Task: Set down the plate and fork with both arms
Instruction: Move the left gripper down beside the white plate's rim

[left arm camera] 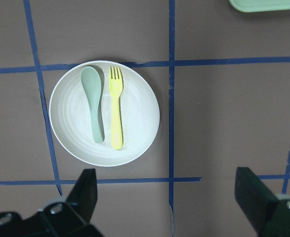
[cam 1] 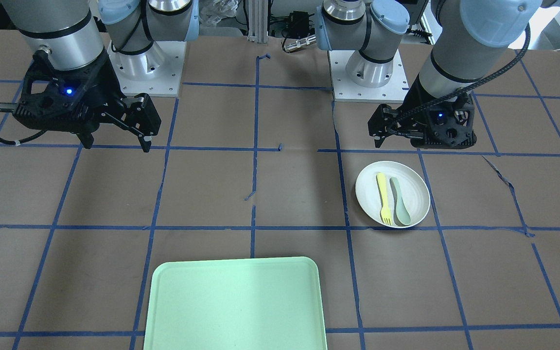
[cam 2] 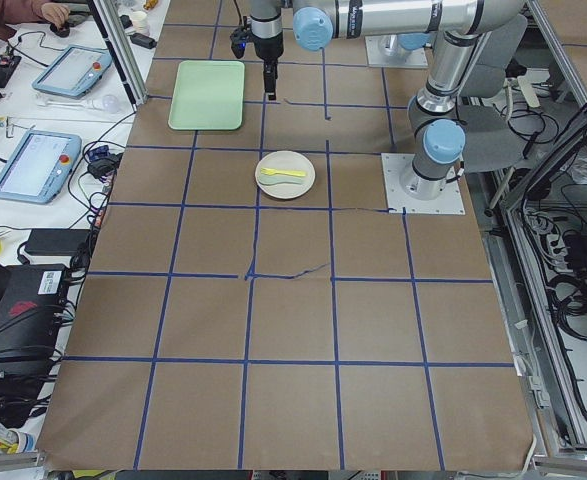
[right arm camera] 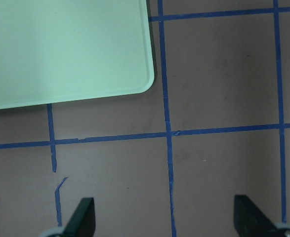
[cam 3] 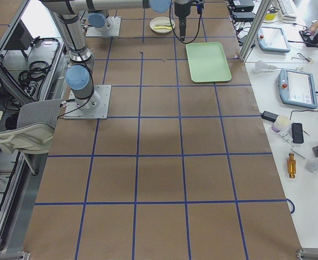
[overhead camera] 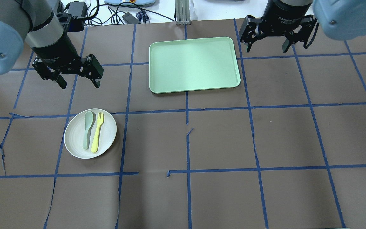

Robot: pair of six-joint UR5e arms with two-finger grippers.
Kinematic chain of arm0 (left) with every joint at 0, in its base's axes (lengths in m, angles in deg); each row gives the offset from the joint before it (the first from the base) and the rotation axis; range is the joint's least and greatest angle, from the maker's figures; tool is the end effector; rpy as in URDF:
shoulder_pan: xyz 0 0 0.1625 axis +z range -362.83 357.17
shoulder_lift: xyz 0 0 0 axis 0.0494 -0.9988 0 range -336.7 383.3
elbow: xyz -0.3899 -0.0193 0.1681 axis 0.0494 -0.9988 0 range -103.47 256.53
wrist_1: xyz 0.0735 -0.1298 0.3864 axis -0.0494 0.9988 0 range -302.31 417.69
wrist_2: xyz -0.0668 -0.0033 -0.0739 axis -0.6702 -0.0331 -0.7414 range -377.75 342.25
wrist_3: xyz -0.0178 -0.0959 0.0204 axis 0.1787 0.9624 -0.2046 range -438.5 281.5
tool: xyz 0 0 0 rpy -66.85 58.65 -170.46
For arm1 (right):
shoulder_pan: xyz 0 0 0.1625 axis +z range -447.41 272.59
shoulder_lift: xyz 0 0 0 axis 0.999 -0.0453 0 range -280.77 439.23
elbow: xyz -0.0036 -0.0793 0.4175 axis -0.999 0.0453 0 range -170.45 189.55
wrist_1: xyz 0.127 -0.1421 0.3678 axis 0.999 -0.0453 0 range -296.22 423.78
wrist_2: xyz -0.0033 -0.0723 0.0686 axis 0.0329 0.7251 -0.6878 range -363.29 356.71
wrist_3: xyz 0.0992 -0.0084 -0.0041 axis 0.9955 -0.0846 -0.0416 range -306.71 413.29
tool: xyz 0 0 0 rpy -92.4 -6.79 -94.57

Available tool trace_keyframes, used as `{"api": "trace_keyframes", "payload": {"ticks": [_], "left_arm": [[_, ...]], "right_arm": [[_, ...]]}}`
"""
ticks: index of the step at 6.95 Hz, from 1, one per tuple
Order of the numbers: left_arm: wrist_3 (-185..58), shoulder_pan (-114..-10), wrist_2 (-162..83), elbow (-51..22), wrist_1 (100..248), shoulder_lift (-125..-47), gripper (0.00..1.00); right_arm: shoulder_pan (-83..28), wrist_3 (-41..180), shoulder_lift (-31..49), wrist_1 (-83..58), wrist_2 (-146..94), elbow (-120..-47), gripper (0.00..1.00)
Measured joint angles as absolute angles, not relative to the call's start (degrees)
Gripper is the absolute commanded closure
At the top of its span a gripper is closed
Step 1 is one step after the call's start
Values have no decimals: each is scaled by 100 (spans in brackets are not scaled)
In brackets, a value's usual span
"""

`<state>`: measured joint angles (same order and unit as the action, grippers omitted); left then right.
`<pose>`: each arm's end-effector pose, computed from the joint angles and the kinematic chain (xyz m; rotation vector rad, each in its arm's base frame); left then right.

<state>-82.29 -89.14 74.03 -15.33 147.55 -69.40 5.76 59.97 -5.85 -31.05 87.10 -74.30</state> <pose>-0.0976 -0.5099 0.4488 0.0046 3.1133 0.1234 0.1622 -0.5301 0.5058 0.0967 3.1333 -0.1662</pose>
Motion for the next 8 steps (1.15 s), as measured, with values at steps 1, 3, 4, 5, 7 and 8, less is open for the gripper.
{"api": "trace_keyframes", "payload": {"ticks": [1,3,4,5,7,8], "left_arm": [[-8275,-8780,7425,-1552,14760,-6948,0],[-8389,-8553,7414,-1581,14569,-7029,0],[-8400,-8511,7413,-1594,14457,-7048,0],[-8531,-8417,7404,-1632,14390,-7052,0],[-9098,-7874,7281,-1904,13967,-7136,0],[-9505,-7592,7241,-2151,13592,-7181,13]], "right_arm": [[576,5997,-585,-3105,8709,-7430,0],[576,5997,-585,-3106,8714,-7430,0],[576,5997,-585,-3106,8715,-7430,0],[576,5997,-585,-3106,8714,-7430,0],[576,5997,-585,-3106,8713,-7430,0],[576,5997,-585,-3106,8714,-7430,0]]}}
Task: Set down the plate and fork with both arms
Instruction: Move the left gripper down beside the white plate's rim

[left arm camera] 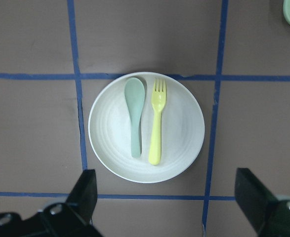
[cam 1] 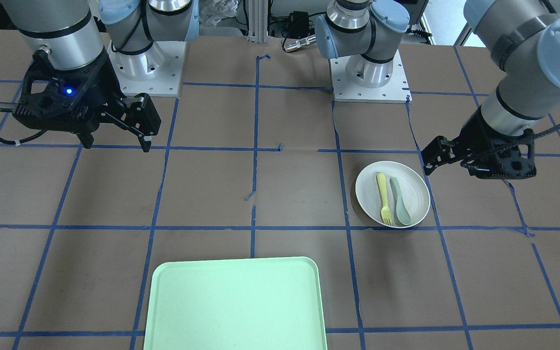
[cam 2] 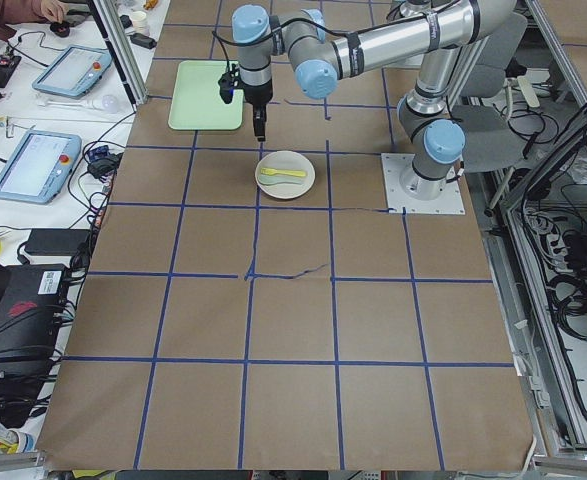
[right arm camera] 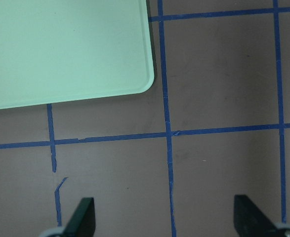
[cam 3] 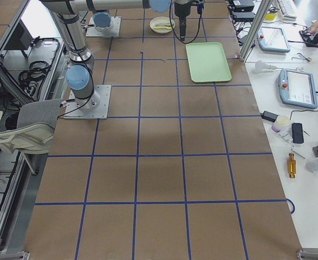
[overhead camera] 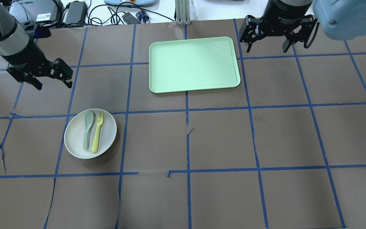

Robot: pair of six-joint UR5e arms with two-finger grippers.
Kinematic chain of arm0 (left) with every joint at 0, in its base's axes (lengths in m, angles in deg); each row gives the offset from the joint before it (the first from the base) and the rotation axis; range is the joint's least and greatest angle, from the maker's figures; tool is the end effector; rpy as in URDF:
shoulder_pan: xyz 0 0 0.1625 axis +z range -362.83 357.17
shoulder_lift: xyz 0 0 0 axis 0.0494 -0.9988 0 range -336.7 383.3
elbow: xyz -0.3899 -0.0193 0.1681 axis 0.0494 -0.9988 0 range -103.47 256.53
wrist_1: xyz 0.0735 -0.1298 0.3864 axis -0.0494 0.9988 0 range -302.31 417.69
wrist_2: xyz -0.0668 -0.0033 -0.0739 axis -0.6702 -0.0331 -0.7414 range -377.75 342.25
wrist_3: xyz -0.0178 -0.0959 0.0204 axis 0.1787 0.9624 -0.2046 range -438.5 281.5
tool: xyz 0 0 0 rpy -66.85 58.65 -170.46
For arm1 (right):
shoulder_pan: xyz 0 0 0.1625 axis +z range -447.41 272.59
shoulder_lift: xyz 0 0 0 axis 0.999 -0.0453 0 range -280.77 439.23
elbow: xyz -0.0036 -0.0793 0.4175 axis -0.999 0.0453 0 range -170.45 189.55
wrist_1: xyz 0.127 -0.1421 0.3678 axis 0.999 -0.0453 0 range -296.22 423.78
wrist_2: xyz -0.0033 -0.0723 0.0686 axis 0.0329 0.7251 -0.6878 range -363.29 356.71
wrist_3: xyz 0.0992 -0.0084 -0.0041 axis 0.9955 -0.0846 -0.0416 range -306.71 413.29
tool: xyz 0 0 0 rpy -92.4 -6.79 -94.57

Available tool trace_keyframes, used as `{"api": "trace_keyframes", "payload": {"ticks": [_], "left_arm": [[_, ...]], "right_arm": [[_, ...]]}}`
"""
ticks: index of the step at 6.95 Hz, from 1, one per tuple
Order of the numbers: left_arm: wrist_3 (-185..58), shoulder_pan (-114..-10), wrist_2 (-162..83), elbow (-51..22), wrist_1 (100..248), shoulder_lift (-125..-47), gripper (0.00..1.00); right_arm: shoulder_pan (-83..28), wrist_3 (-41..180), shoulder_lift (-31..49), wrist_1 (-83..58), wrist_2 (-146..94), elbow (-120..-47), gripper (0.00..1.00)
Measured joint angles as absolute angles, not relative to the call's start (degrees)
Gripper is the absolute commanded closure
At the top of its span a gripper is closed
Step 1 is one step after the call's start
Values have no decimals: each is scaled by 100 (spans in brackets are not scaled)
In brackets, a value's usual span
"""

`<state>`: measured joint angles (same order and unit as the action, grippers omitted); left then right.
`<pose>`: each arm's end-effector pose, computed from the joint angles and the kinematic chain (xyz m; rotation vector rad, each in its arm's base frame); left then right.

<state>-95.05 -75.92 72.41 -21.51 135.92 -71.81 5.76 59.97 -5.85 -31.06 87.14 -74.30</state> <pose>0.0231 -0.5333 0.3946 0.0097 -3.1370 -0.0378 0.1621 -0.5301 0.5058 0.0968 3.1339 -0.1666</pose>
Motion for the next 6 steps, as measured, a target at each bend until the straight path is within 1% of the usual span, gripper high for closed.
{"api": "trace_keyframes", "payload": {"ticks": [2,4,6], "left_arm": [[-9947,-7125,7194,-2651,12990,-7307,30],[-10029,-6802,7176,-3209,12462,-7517,29],[-10049,-6645,7182,-3549,12227,-7783,29]], "right_arm": [[576,5997,-585,-3106,8715,-7430,0],[576,5997,-585,-3106,8715,-7430,0],[576,5997,-585,-3106,8715,-7430,0]]}}
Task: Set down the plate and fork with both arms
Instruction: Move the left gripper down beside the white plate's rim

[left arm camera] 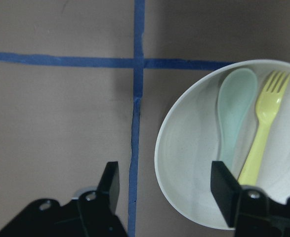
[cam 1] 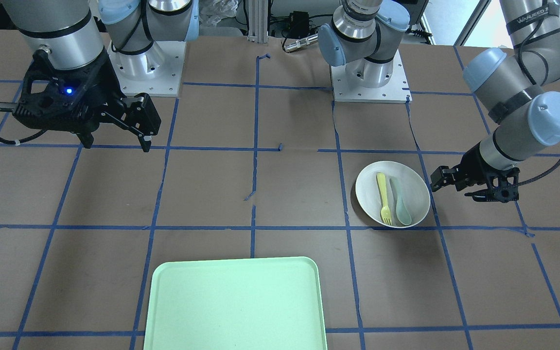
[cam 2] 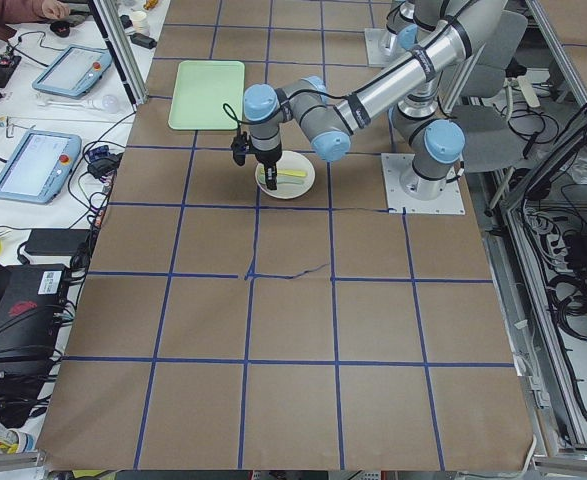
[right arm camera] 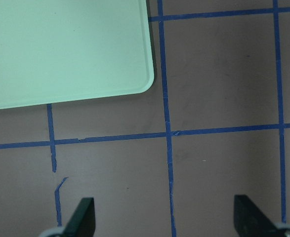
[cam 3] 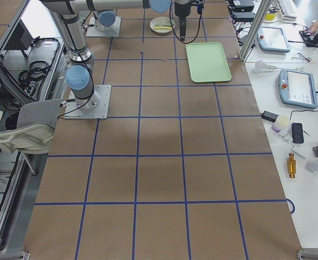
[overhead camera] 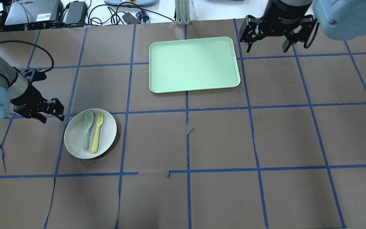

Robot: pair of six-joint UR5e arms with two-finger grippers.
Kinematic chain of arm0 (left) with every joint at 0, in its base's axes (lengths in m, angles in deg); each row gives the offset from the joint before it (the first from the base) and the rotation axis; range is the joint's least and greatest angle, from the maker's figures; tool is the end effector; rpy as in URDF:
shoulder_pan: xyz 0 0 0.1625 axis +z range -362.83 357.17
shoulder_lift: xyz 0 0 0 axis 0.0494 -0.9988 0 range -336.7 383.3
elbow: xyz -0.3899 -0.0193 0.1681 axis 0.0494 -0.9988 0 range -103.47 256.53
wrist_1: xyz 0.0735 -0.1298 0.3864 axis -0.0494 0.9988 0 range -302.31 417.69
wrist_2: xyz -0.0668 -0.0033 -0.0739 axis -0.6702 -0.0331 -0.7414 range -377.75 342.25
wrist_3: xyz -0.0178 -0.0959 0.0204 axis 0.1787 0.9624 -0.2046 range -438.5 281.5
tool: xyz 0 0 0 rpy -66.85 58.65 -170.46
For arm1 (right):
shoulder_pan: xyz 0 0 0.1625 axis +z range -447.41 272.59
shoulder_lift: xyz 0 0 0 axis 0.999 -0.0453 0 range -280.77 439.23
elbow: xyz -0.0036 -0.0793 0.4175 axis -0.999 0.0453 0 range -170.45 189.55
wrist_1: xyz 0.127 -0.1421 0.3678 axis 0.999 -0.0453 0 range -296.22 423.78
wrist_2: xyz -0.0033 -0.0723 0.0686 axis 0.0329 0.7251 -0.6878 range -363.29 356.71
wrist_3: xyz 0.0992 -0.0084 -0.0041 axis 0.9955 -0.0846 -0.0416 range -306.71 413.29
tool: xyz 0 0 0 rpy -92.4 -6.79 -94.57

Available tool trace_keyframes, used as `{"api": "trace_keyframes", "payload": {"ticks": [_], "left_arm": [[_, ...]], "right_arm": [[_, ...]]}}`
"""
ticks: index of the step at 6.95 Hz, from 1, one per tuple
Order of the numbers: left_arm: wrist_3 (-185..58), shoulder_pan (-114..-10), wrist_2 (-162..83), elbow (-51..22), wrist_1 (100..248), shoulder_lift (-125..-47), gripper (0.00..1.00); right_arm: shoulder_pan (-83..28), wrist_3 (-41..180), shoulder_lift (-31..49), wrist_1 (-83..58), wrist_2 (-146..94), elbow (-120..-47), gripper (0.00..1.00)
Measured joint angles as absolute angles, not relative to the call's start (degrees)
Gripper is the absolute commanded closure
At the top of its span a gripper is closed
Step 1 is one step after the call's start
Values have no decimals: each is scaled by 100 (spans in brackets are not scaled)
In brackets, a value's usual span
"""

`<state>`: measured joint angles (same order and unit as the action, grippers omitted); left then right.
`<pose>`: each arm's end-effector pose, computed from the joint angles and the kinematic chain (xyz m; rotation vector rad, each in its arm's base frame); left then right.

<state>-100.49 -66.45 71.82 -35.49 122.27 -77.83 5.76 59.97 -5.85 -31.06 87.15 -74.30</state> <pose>0.1002 -0.5036 0.2529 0.1185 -3.0715 -0.1850 0.1621 -0.5301 0.5058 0.0968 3.1341 -0.1666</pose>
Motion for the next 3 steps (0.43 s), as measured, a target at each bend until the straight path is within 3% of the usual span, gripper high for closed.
{"api": "trace_keyframes", "payload": {"ticks": [3], "left_arm": [[-10050,-6611,7178,-3600,12192,-8336,29]], "right_arm": [[576,5997,-585,-3105,8715,-7430,0]]}}
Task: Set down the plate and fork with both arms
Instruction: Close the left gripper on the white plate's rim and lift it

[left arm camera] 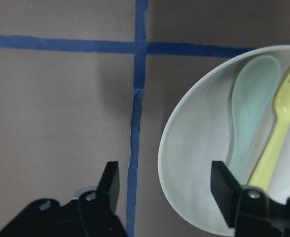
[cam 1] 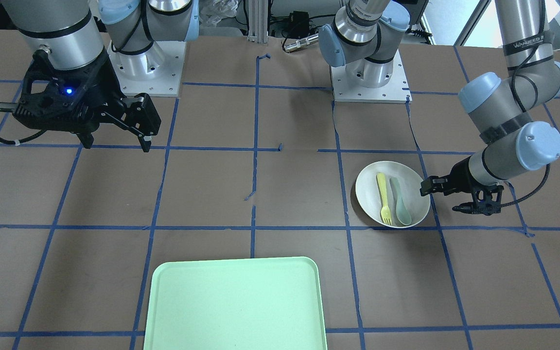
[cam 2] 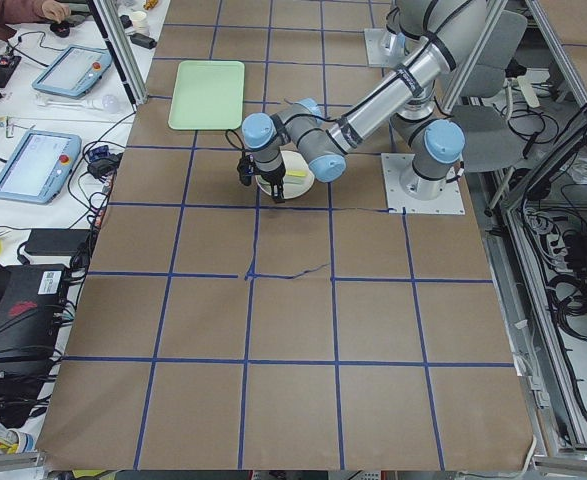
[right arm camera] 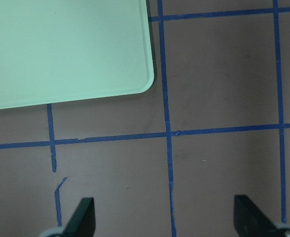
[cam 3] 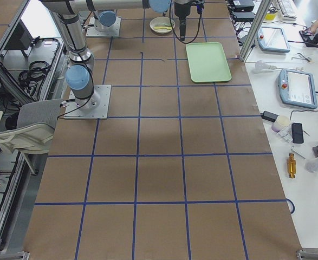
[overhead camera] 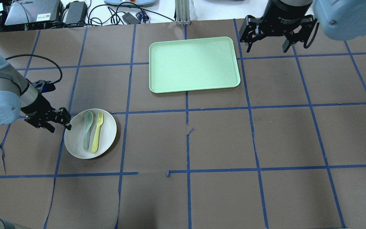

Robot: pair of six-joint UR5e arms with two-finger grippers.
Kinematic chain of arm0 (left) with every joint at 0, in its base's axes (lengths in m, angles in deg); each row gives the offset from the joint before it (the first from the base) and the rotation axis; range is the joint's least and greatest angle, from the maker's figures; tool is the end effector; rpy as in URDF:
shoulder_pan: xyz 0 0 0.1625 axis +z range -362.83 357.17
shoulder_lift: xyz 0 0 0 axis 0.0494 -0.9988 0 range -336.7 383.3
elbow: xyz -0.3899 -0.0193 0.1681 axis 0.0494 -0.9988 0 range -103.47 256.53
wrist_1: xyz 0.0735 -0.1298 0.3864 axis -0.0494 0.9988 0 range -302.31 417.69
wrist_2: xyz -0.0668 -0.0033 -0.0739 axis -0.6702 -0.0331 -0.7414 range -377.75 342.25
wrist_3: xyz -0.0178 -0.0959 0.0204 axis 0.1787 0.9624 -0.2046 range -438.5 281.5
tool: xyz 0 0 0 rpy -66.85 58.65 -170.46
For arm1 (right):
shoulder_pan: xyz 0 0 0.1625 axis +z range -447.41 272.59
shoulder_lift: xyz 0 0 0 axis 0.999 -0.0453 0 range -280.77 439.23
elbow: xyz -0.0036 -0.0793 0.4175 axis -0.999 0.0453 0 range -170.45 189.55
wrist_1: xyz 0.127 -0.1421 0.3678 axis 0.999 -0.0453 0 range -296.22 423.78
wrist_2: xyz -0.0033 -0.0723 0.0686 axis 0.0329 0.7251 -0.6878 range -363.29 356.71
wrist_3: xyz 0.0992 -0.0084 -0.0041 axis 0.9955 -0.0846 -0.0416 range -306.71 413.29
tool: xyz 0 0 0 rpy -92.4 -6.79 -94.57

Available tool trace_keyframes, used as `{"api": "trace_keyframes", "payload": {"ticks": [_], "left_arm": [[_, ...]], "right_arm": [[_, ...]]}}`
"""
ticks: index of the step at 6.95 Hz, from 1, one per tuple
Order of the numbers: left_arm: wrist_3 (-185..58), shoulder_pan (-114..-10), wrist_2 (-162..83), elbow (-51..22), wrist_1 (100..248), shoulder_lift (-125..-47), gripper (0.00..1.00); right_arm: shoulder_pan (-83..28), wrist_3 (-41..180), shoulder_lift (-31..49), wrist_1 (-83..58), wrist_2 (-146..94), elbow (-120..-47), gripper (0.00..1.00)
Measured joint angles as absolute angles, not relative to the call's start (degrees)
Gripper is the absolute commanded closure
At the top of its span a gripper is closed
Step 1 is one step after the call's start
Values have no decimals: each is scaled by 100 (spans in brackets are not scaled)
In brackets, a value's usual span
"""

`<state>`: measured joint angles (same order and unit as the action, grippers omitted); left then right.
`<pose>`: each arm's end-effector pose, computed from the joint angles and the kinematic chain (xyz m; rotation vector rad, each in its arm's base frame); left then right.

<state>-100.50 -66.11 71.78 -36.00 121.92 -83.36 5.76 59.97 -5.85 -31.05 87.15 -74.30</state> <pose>0.1048 -0.5065 0.2018 0.1258 -3.0182 -0.3190 0.1621 -0.5301 0.5058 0.0968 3.1341 -0.1664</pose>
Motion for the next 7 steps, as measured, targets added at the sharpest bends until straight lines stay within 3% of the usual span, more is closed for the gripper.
{"api": "trace_keyframes", "payload": {"ticks": [1,2,3,4,5,7], "left_arm": [[-10044,-6611,7171,-3606,12193,-8476,30],[-10044,-6611,7156,-3606,12193,-8563,45],[-10050,-6611,7081,-3608,12199,-8602,73],[-10052,-6611,6978,-3612,12215,-8615,92],[-10050,-6611,6956,-3612,12231,-8618,100],[-10072,-6606,6928,-3597,12264,-8605,100]], "right_arm": [[576,5997,-585,-3105,8715,-7430,0],[576,5997,-585,-3106,8715,-7430,0],[576,5997,-585,-3105,8715,-7430,0],[576,5997,-585,-3106,8715,-7430,0],[576,5997,-585,-3108,8713,-7430,0],[576,5997,-585,-3109,8711,-7430,0]]}}
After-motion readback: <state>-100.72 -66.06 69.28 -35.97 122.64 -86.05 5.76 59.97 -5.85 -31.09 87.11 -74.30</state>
